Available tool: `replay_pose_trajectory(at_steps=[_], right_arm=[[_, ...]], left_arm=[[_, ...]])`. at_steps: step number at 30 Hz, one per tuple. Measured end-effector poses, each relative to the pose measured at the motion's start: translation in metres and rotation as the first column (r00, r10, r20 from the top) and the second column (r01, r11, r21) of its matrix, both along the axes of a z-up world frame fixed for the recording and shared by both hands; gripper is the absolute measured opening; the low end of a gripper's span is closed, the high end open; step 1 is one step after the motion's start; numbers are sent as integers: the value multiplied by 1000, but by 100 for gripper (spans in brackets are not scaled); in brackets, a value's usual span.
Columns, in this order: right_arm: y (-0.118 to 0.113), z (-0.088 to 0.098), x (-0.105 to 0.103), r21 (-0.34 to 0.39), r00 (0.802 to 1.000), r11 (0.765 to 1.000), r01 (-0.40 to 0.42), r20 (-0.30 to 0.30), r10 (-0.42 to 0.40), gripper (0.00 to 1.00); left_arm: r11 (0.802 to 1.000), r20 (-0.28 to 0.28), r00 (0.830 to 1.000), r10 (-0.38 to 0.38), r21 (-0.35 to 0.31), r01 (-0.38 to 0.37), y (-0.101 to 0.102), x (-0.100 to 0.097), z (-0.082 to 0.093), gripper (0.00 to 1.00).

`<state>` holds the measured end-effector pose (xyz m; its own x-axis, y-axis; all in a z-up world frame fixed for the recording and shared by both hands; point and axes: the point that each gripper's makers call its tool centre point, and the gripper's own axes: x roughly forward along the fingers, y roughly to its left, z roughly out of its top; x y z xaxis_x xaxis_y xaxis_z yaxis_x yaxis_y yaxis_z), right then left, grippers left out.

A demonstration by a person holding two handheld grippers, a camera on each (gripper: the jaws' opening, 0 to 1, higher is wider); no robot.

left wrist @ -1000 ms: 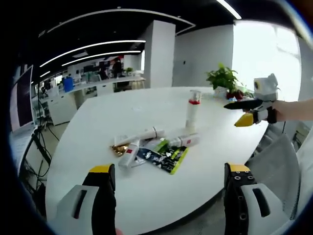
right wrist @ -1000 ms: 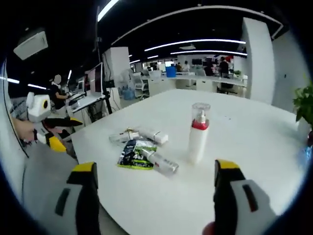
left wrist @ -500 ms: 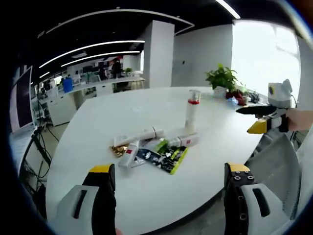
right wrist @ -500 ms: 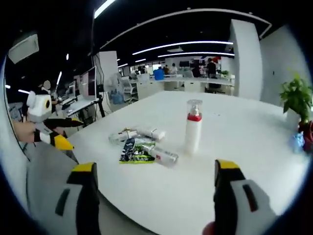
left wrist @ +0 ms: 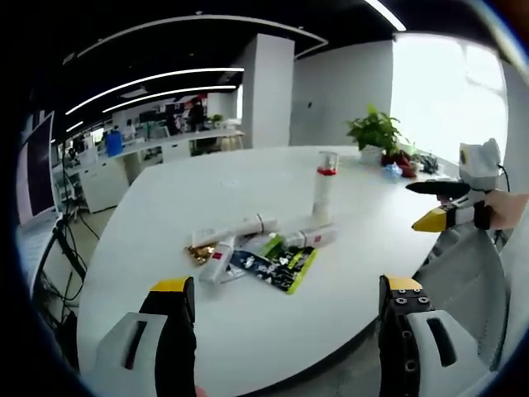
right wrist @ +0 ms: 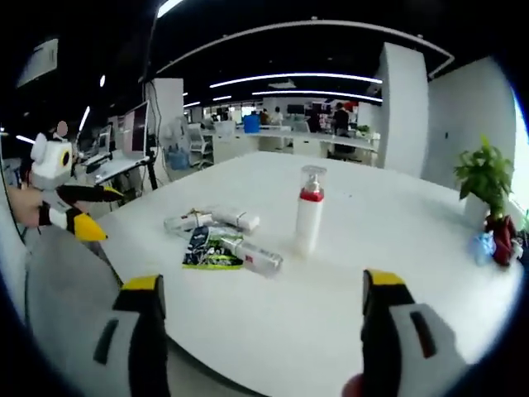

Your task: Arrange the skincare products in the storage area until every visible bottle or jar stands upright without overlapping.

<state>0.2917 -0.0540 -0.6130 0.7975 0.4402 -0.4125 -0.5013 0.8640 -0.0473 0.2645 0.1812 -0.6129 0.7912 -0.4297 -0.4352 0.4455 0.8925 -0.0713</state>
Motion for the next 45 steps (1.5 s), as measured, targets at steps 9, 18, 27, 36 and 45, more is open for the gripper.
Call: replay_pose_trajectory(at_steps=[9,18,27,36,45], right_arm=[[-6,-2,1,26,1000,1000,10,-12,-10,100],[-3,-6,1,21,1000,1000,-7,-26,7,93],[-1,-14,0,9,998,1000,-23,-58,24,91],[11,-13,-4,33,994,996,-78,-74,80,90],[29,-18,5,31,973,977,-212,-86,214,82]], left_arm=[[1000,7,1000,-7,-3,7,-1,-1,1,90],[999,2,1000,-29,-18,29,-5,-1,1,90],[999,-11,1000,-29,-26,29,-5,-3,-1,90],[1000,-40,999,-15,-17,14,-2,-3,-6,90],[1000,-31,1000,0,5,0,1,-2,-7,90]])
